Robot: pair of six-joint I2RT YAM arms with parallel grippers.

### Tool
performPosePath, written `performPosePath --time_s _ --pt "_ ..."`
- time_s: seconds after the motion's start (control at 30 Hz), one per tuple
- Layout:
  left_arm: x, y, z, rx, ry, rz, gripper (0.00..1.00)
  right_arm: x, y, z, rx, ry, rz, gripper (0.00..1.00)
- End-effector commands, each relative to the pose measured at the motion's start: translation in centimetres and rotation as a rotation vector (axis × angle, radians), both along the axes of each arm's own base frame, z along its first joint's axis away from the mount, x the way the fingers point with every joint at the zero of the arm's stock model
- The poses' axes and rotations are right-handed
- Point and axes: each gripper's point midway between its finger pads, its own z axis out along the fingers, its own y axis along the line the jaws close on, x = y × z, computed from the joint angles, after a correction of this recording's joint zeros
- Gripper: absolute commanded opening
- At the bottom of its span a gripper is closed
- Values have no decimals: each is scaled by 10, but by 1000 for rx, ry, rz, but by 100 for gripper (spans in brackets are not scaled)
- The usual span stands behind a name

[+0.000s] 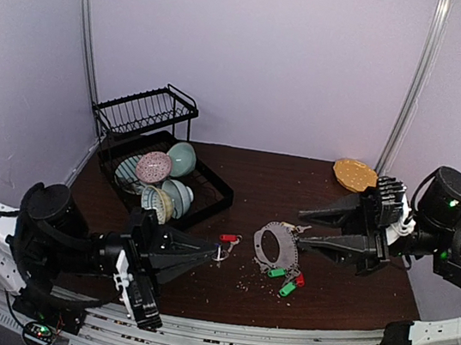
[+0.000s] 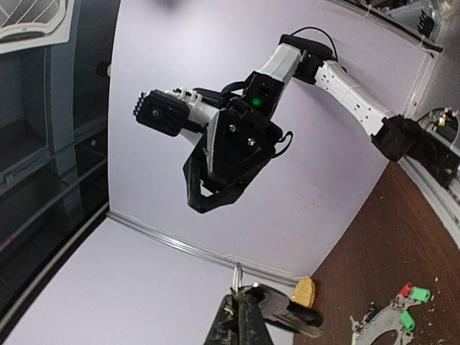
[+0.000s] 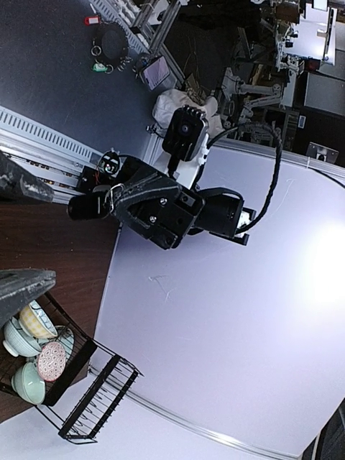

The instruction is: Put the keys on the keyring

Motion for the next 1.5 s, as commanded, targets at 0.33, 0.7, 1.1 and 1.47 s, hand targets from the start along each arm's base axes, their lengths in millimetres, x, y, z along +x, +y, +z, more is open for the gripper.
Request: performPosePath --time_s 0.33,0.7,1.1,1.47 --pt "-9 -22 11 88 -346 121 0 -10 1 -11 -50 -54 59 34" --pt "-21 -27 38 -87 132 -52 0 -25 3 -13 -61 -48 159 36" --pt "-13 -28 67 -211 562 -148 0 -35 12 6 7 19 256 33" --pt "-18 -28 72 -233 584 -194 0 -25 22 39 106 113 224 25"
